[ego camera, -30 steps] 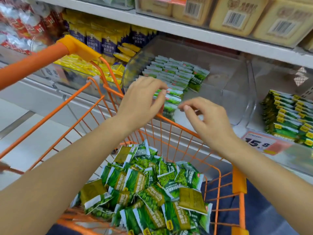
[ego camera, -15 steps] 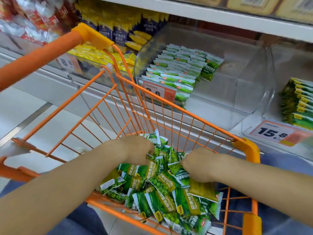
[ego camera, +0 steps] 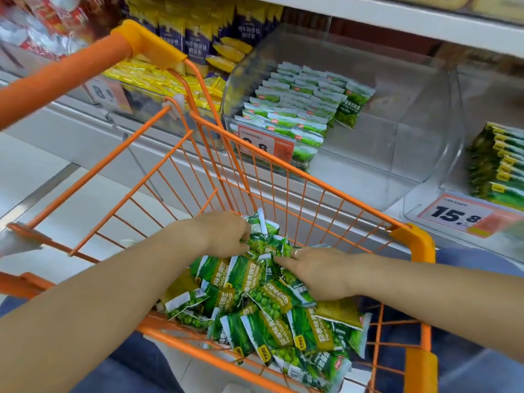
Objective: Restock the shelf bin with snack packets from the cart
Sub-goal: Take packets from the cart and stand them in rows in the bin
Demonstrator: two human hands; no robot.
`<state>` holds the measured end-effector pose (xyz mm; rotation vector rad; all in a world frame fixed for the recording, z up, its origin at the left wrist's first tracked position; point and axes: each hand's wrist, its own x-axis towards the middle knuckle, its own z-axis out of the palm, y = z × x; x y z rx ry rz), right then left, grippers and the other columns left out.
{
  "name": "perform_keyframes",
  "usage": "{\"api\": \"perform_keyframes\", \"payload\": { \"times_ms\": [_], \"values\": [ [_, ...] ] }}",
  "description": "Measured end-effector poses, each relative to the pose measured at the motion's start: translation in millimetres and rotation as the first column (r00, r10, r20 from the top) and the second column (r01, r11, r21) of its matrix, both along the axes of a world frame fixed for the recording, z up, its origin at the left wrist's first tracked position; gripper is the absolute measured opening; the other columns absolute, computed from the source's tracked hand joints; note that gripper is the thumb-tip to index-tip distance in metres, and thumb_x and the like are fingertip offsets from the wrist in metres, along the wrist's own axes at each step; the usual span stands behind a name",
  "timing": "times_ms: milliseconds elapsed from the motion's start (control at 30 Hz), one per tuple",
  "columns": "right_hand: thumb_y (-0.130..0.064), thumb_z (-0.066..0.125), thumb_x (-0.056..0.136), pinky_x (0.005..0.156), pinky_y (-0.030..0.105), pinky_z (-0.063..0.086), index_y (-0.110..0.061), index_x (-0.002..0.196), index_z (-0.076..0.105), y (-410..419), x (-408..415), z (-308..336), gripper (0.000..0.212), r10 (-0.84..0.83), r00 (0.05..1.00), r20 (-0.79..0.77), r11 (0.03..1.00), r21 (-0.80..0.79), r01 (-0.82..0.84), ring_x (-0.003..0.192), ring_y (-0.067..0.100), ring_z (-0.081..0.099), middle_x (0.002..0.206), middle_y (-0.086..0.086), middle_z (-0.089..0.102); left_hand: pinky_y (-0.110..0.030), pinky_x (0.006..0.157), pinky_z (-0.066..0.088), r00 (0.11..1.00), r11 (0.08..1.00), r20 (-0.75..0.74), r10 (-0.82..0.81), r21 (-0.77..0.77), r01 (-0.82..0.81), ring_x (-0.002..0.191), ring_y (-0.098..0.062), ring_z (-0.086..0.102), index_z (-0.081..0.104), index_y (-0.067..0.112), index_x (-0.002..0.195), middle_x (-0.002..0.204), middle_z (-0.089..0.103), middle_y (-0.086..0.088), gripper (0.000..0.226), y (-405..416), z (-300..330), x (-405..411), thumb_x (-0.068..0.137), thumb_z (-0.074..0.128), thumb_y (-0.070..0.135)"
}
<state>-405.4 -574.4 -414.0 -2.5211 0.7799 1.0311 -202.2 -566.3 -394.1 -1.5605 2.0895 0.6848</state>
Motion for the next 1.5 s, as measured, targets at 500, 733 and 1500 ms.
{"api": "perform_keyframes", "payload": {
  "times_ms": [500,733,1500],
  "values": [
    [-0.033,0.055,0.095,0.062,0.029,0.036,-0.027,0.087,0.051,-17.7,-2.7,37.4,0.011,-0.187,0.810,0.556,0.966,-0.047,0.255,0.064,0.001,0.046,0.067,-0.015,0.050,-0.028,0.068,0.042,0.977,0.931,-0.142,0.159,-0.308,-0.196,0.089,-0.018,0.060,0.056,0.021,0.123,0.110,0.066,0.001,0.033,-5.7,15.3,10.7,0.101,0.040,0.040],
    [-0.014,0.061,0.091,0.060,0.027,0.058,-0.011,0.076,0.053,-17.8,5.8,65.7,0.017,-0.743,-0.255,0.618,0.446,0.742,0.501,0.049,-0.001,0.052,0.045,-0.010,0.047,-0.032,0.074,0.058,0.244,0.767,-0.769,0.591,0.442,-0.465,0.083,-0.016,0.072,0.065,0.022,0.106,0.100,0.072,0.005,0.052,0.4,57.3,-5.4,0.077,0.050,0.062],
    [-0.017,0.067,0.086,0.059,0.027,0.039,-0.012,0.086,0.055,-117.9,-34.0,101.4,0.013,-0.689,-0.436,0.579,0.221,0.741,0.634,0.066,0.017,0.052,0.080,0.008,0.058,-0.040,0.118,0.004,0.909,0.629,-0.379,0.171,-0.669,-0.397,0.143,-0.018,0.022,0.044,0.025,0.141,0.146,0.044,0.003,0.085,-80.6,50.0,-34.0,0.084,0.003,0.072]
  ]
}}
